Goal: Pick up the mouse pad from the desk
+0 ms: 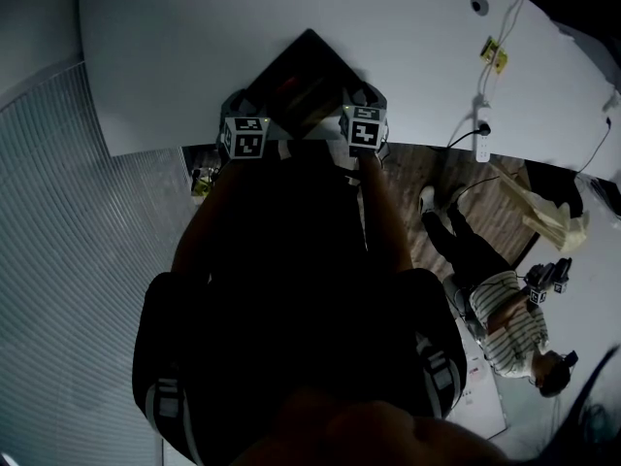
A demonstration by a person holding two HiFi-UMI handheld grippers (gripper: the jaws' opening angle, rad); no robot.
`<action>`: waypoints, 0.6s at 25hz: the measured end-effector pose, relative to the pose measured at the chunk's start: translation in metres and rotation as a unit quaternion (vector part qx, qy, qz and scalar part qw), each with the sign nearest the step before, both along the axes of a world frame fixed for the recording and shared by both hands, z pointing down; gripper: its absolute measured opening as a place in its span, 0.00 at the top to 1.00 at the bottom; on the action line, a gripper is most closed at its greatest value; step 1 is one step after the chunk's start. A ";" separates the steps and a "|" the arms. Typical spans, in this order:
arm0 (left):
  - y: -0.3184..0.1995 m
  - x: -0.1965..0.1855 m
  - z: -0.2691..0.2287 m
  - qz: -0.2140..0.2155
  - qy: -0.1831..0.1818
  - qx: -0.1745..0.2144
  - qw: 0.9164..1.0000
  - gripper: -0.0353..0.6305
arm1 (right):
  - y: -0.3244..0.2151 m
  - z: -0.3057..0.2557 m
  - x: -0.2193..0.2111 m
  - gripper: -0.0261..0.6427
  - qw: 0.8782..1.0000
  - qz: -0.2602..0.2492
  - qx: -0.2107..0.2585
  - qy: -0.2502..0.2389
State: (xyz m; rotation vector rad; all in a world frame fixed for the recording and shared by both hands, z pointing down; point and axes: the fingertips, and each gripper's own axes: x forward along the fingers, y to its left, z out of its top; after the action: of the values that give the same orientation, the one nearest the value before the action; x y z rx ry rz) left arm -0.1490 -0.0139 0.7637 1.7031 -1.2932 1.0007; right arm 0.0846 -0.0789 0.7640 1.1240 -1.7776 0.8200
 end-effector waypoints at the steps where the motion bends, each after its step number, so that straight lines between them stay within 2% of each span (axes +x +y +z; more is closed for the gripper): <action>1: 0.000 0.000 0.000 0.000 -0.001 0.000 1.000 0.64 | 0.000 0.000 0.000 0.70 1.000 -0.001 0.000 0.000; 6: 0.001 0.000 0.000 -0.005 0.002 -0.003 1.000 0.64 | 0.001 -0.001 -0.001 0.71 1.000 -0.008 -0.002 0.003; 10: 0.003 0.004 -0.002 -0.004 0.002 -0.004 1.000 0.69 | 0.006 -0.001 -0.006 0.77 1.000 -0.016 0.001 0.007; 15: 0.004 0.008 -0.002 -0.005 0.011 -0.003 1.000 0.76 | 0.005 -0.002 -0.008 0.80 1.000 -0.013 0.004 0.002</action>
State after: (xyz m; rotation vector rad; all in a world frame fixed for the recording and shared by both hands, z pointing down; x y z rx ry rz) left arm -0.1407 -0.0101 0.7619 1.6965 -1.2822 0.9769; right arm 0.0769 -0.0739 0.7624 1.1044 -1.7893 0.7958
